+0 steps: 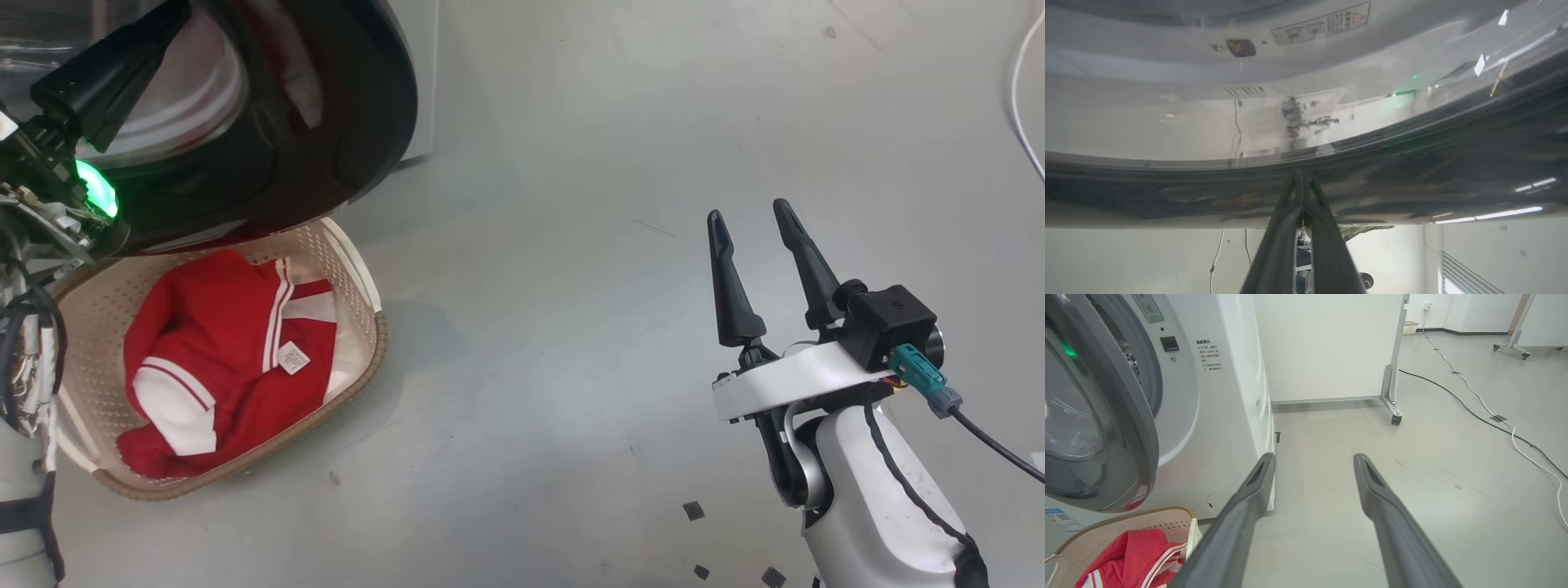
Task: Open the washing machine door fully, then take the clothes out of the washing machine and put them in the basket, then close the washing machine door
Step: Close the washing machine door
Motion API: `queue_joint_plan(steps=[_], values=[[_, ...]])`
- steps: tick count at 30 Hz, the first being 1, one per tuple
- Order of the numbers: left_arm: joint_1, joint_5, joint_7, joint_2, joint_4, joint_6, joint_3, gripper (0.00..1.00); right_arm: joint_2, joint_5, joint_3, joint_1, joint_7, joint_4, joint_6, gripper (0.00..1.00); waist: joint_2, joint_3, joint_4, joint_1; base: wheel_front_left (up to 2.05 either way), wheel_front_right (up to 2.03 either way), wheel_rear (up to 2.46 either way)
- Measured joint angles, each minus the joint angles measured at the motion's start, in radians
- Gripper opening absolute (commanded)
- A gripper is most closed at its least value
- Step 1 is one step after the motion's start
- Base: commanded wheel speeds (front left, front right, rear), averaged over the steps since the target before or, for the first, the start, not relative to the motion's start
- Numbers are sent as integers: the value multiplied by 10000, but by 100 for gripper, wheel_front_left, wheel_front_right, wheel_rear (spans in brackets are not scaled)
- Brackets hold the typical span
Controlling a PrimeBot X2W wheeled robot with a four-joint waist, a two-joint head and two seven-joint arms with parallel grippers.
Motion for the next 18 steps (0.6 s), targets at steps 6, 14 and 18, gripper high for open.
queue_joint_plan(steps=[6, 14, 18], values=[[617, -102, 2, -96, 121, -612, 222, 0, 0, -180, -224, 28, 0, 148, 4, 100, 0, -245, 396, 0, 0, 0, 0], [1883, -182, -17, -447, 153, -1440, 355, 0, -4, -355, -462, 140, 0, 320, 38, 100, 0, -588, 1003, 0, 0, 0, 0], [2704, -184, -140, -713, 71, -1595, 401, 46, -6, -443, -587, 242, 0, 391, 42, 100, 0, -818, 1375, 0, 0, 0, 0]])
